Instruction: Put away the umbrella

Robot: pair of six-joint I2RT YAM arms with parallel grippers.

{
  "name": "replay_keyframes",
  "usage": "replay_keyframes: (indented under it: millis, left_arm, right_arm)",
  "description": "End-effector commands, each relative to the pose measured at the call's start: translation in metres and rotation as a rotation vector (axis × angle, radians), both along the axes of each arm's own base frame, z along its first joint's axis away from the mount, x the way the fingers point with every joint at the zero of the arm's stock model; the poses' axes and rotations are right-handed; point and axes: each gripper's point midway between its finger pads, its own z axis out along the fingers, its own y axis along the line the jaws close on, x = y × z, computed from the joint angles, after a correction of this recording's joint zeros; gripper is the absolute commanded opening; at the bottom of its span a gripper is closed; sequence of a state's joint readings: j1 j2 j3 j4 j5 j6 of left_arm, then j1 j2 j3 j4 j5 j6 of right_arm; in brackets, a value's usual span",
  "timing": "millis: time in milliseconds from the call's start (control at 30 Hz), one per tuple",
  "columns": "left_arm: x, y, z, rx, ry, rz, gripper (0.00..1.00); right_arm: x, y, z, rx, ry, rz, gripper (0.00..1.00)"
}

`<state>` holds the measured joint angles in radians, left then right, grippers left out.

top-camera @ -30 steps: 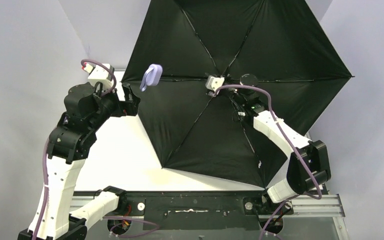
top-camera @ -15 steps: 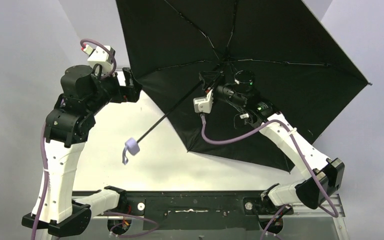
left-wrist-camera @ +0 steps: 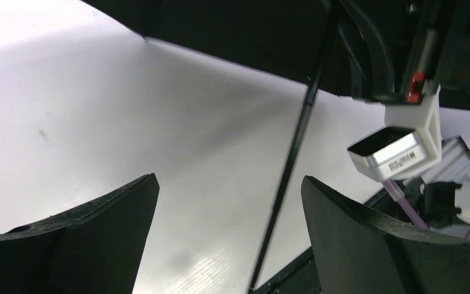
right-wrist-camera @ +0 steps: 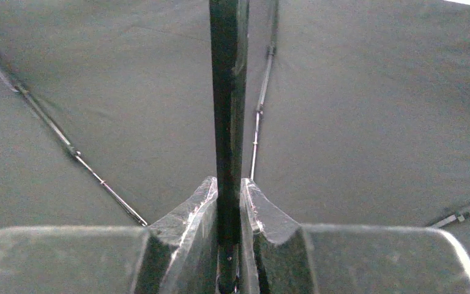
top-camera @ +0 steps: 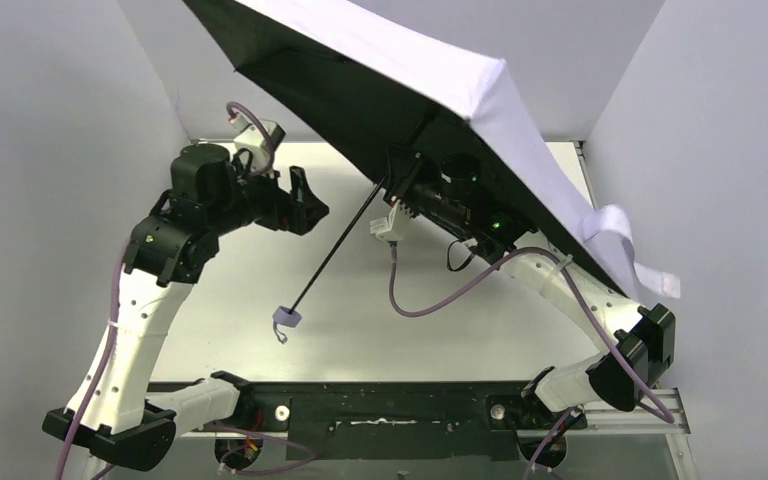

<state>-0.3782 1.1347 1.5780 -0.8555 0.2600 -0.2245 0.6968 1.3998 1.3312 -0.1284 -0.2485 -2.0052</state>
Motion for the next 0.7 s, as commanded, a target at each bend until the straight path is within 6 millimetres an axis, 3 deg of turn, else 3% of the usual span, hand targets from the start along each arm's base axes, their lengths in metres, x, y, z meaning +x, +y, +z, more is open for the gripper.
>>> replay_keyframes:
  millis: [0,167,433,667]
  left_arm:
    - [-0.010,-0.029,0.007,-0.071,-0.065,-0.143,0.84]
    - [-0.012,-0.049,-0.011,-0.112,-0.046,-0.207,0.83]
    - [-0.007,-0.061,-0.044,-0.103,0.007,-0.239,0.78]
    - [-0.004,-0.080,-0.052,-0.132,0.027,-0.300,0.60]
  right_arm:
    - [-0.001,0.001,0.036,0.066,-0.119,-0.013,0.00]
    - [-0.006,0.006,0.039,0.124,-0.120,0.009,0.00]
    - [-0.010,0.011,0.033,0.153,-0.086,0.035,0.00]
    - [-0.013,0.016,0.034,0.202,-0.073,0.065,0.00]
